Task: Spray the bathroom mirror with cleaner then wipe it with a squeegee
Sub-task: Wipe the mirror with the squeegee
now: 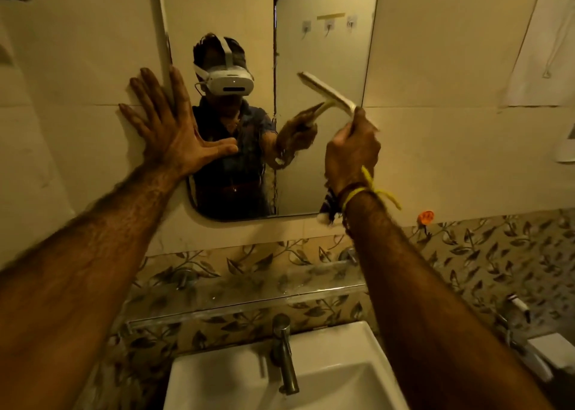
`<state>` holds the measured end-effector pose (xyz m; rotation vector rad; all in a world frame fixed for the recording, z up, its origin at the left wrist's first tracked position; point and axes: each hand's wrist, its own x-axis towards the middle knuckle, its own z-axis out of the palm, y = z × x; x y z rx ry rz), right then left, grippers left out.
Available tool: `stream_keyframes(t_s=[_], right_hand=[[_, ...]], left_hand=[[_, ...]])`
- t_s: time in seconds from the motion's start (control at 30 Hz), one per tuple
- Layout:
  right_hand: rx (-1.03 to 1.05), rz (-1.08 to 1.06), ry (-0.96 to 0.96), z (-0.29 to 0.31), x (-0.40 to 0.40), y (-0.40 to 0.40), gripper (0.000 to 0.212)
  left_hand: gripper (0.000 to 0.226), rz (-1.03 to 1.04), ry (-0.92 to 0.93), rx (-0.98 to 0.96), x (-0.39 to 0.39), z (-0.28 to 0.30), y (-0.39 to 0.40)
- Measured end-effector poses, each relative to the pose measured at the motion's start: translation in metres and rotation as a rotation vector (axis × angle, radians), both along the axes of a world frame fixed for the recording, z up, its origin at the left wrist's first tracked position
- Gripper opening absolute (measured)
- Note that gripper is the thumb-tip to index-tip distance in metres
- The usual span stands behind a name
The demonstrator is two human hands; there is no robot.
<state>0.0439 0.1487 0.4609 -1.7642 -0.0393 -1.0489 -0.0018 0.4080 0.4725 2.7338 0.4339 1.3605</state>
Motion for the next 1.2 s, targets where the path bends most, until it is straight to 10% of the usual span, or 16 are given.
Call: stream_keyframes(t_s=[0.57,1.2], right_hand=[[-0.672,0.072,-0.083,-0.065,-0.059,0.078,0.06],[-0.708,0.095,-0.294,-0.057,-0.05,0.085,0.058]], left_hand=[[0.167,-0.017,0.183,0.14,-0.032,-0.002,0.038],[0.162,-0.239,0.313,0.017,-0.045,0.009,0.042]])
